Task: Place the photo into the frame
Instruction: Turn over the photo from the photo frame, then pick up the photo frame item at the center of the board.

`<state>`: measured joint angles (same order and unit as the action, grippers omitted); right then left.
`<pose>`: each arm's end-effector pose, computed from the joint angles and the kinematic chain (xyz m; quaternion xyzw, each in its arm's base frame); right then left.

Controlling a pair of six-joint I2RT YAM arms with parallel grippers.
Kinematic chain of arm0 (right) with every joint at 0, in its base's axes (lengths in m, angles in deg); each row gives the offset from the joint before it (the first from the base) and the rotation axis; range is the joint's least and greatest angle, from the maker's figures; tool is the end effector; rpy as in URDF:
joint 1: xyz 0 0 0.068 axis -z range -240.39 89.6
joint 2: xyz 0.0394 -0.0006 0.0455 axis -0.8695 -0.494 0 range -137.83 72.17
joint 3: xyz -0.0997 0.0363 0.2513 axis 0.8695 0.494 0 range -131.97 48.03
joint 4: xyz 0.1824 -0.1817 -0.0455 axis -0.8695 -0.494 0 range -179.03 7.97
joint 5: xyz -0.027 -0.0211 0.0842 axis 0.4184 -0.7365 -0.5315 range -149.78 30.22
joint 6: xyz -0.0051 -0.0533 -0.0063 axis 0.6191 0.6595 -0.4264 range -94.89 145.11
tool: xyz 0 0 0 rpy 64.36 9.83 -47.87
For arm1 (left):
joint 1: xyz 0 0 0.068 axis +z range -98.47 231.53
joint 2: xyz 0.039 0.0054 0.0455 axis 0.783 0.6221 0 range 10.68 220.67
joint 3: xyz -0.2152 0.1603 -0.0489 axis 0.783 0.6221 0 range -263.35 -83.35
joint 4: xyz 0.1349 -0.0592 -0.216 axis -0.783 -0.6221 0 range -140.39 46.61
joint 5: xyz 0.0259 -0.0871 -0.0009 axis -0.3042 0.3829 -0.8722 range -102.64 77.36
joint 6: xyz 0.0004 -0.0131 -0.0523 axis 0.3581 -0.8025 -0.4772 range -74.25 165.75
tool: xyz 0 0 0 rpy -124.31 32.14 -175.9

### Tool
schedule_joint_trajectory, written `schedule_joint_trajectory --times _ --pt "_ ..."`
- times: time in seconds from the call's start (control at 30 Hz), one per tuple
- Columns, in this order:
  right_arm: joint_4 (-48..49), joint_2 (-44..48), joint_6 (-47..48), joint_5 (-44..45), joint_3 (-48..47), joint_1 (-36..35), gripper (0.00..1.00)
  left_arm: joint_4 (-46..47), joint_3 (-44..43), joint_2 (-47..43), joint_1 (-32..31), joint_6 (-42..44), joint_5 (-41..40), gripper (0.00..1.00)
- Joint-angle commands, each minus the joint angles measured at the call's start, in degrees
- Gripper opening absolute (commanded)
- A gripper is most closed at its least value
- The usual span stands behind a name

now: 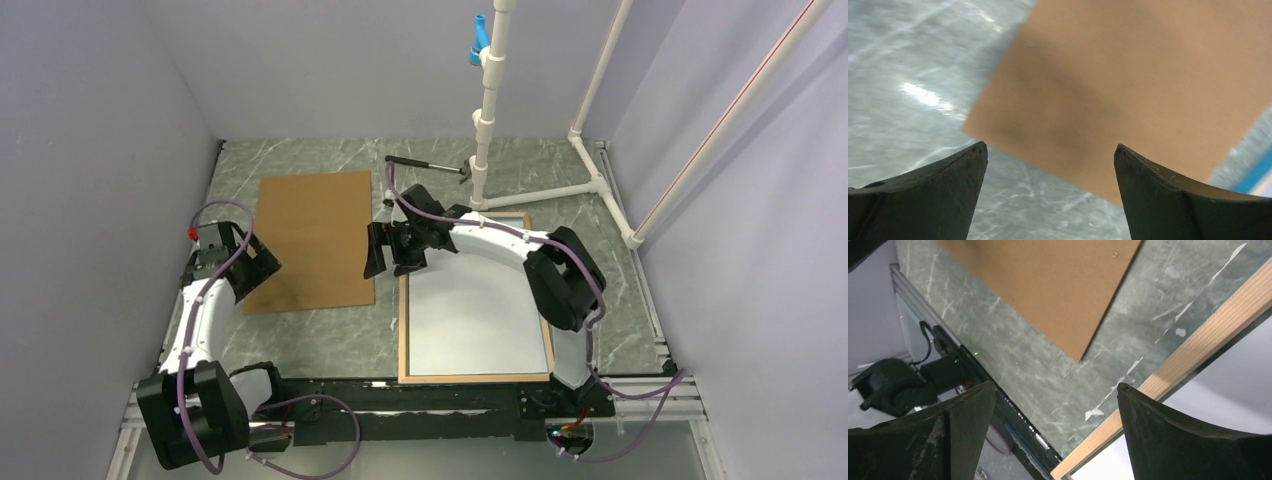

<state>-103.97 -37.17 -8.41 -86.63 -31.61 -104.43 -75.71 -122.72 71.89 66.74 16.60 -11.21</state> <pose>0.2875 0.3006 0.2104 -0.1602 0.9078 0.3711 0.1117 0.1998 0.0534 0.2205 -0.3556 0.8825 -0.0491 0.3039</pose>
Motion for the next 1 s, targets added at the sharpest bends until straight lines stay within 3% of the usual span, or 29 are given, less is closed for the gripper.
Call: schedule_joint_trajectory --times 0.0,0.13,0.4,0.97 --pt "2.0 -3.5 -2.5 2.2 -3.9 -1.0 0.94 -1.9 -1.7 1.2 0.2 0.5 -15.8 0.99" --pt "2.3 -7.5 -3.9 3.4 -5.5 -1.5 0.94 -1.5 -3.2 6.3 0.3 1.2 -19.7 0.99" --pt "1.2 -14.5 -5.0 5.4 -9.6 -2.1 0.95 0.9 -5.9 17.3 0.3 3.2 -12.0 0.99" --pt "6.8 -15.3 -7.5 -1.2 -10.3 -2.6 0.95 9.2 1.8 16.6 -4.6 1.2 6.9 0.85"
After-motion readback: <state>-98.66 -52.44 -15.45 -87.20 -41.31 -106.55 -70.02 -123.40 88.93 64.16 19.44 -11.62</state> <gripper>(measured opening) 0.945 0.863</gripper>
